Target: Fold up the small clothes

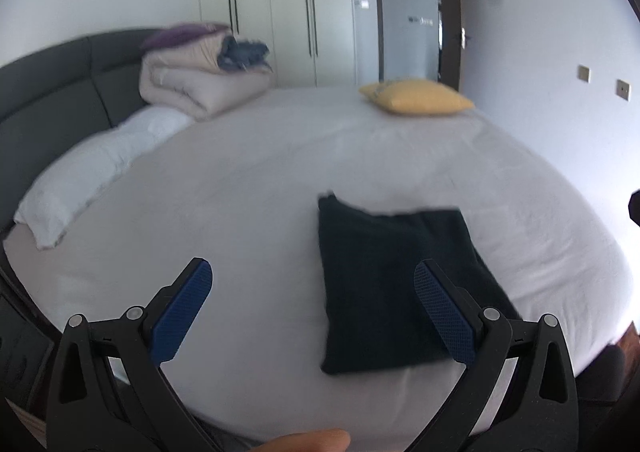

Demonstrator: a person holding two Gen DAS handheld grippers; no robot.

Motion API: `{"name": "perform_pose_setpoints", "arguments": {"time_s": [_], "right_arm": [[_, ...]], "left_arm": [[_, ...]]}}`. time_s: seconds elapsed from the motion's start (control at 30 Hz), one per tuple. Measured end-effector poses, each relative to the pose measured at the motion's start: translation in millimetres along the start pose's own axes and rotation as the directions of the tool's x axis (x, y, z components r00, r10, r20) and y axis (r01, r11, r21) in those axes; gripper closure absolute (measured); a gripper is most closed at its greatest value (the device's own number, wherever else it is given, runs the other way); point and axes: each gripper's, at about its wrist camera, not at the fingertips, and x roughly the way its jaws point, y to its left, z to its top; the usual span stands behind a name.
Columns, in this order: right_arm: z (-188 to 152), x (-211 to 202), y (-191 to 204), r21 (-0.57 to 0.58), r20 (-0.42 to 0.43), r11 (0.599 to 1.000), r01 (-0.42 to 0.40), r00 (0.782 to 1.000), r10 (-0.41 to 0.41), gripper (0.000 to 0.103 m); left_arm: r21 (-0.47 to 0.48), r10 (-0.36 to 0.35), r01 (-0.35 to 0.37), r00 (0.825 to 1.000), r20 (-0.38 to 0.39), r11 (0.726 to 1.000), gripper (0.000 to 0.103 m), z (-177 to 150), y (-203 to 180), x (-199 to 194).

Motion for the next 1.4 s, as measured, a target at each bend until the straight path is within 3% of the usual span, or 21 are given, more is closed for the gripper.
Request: {"name": "perform_pose_setpoints", "arguments": {"time_s": [0.13, 0.43, 0.9, 1.4], "right_arm": [[-12.1, 14.7, 9.3, -0.009, -0.117, 1.0, 0.021, 0.993, -0.022, 0.0], [-39.1, 37.1, 16.4, -0.014, -0.22, 0.995, 0.099, 0.97, -0.1, 0.0], [-61.4, 58.8, 23.7, -0.069, -0.314, 0.99, 0.12, 0.94, -0.136, 0.0], [-65.4, 62.7, 26.8, -0.086, -0.34, 0.989, 0.118, 0.93, -0.141, 0.0]], "left_arm": [[-0.023, -0.066, 0.064, 0.992, -0.11, 0.998, 0.0, -14.7, -5.9, 22.2], [-0.046, -0.077, 0.07, 0.982, -0.17, 0.996, 0.0, -29.9, -8.8, 57.3], [-0.036, -0.085, 0.079, 0.978, -0.192, 0.996, 0.0, -38.1, -10.0, 72.8], [-0.042, -0.086, 0.079, 0.977, -0.195, 0.996, 0.0, -40.1, -11.4, 80.7]]}}
